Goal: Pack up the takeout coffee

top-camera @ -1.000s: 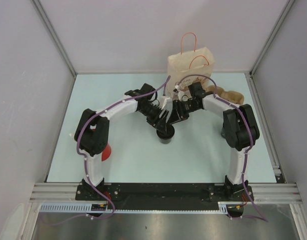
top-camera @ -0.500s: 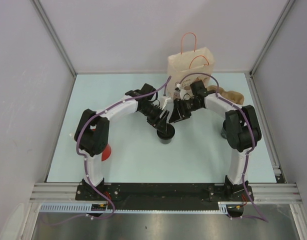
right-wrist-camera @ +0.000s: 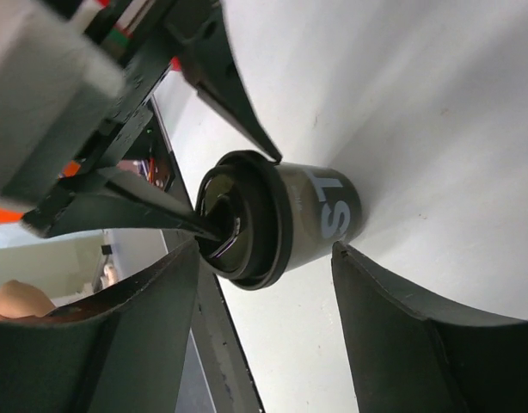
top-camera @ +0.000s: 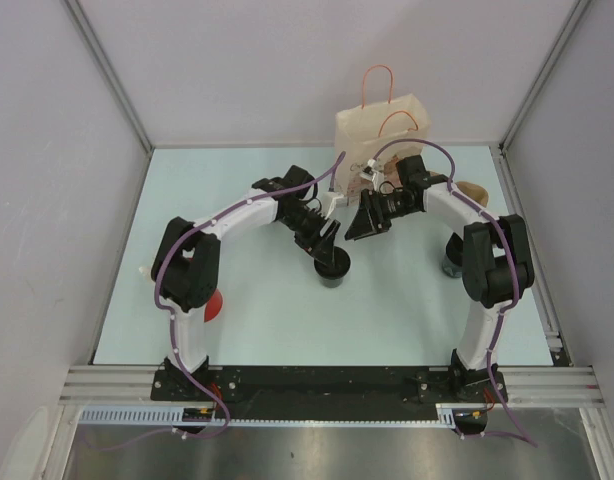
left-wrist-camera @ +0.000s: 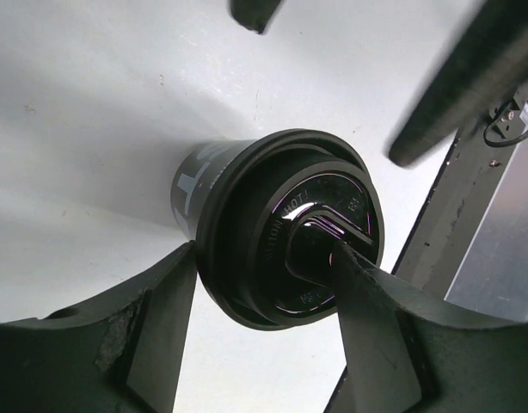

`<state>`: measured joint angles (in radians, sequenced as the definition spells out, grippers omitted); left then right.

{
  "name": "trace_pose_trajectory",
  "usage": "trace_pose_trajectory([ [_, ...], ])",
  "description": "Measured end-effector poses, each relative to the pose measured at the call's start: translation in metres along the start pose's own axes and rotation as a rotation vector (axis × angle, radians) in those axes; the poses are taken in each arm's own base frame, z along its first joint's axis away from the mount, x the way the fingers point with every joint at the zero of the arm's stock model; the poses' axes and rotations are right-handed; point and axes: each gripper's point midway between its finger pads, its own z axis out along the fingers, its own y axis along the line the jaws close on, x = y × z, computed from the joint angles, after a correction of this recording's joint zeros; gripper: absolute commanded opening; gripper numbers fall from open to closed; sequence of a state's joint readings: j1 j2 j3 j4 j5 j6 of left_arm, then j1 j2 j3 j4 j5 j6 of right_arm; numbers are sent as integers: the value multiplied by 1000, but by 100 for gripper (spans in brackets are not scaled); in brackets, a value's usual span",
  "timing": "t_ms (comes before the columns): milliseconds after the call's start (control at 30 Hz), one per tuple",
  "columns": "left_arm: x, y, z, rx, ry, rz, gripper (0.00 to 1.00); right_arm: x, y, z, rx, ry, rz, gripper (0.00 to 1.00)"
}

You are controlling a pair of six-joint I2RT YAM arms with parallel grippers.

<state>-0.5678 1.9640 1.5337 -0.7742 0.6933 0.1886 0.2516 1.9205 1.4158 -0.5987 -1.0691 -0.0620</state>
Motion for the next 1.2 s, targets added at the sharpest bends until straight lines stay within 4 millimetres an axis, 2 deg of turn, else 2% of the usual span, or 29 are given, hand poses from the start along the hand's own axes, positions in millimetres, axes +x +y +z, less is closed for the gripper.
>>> trace_pose_trajectory([
  [133, -3, 0, 0, -11, 17, 11, 71, 4, 8, -5, 1, 15, -36, 68],
  [333, -9, 3, 1, -34, 25, 38, 74, 17, 9, -6, 9, 56, -52, 69],
  [600, -14, 6, -2, -58, 22, 54, 77, 23, 16, -7, 15, 80, -89, 70],
  [1000, -34, 1, -14, -70, -16, 93, 79, 26, 22, -7, 19, 93, -129, 73],
  [1200, -46, -7, -31, -82, -47, 118, 87, 23, 26, -14, 53, 84, -188, 80],
])
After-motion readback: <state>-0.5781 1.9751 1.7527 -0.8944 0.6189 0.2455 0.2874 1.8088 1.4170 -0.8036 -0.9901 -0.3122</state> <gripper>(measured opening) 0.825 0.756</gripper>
